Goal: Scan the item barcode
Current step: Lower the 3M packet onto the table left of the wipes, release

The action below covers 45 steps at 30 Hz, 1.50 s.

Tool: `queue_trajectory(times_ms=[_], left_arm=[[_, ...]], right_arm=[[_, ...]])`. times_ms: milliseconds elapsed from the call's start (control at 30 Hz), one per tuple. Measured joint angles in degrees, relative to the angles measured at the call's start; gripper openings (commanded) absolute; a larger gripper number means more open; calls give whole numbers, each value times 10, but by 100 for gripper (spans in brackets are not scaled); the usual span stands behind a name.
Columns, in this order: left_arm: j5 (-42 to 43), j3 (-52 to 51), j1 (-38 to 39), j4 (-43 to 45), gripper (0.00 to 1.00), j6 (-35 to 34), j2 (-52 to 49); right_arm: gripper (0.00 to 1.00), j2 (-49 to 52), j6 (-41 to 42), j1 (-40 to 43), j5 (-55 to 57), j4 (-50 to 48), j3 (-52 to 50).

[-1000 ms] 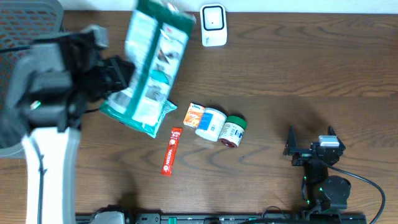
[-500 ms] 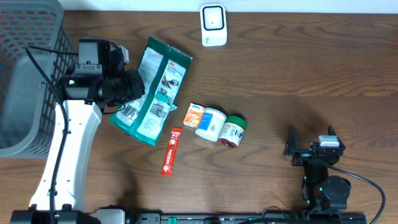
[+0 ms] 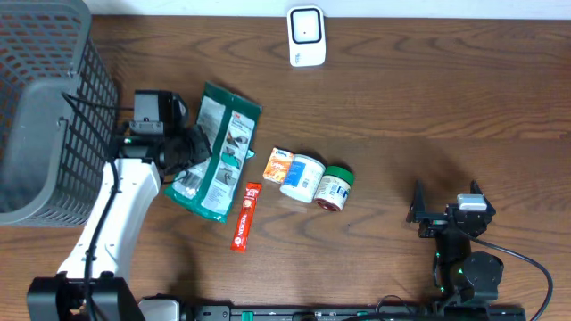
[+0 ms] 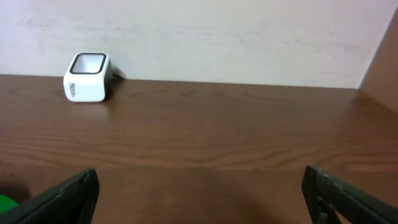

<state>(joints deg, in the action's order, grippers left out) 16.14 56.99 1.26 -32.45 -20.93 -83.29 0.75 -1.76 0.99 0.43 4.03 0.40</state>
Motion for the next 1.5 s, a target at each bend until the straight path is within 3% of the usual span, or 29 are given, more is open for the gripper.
queue_trajectory(times_ms=[267, 667, 867, 1100, 1267, 1500], left_arm=[[0, -70, 0, 68, 7, -17, -5], [-4, -73, -12, 150, 7, -18, -5], [-3, -41, -55, 145, 7, -11, 21], [-96, -16, -64, 122, 7, 40, 61], [-151, -16, -65, 102, 7, 69, 38], [-167, -18, -63, 99, 7, 80, -45]], right_arm=[[99, 0, 0, 0, 0, 0, 0], [99, 0, 0, 0, 0, 0, 0], [99, 0, 0, 0, 0, 0, 0], [99, 0, 0, 0, 0, 0, 0], [99, 0, 0, 0, 0, 0, 0], [99, 0, 0, 0, 0, 0, 0]])
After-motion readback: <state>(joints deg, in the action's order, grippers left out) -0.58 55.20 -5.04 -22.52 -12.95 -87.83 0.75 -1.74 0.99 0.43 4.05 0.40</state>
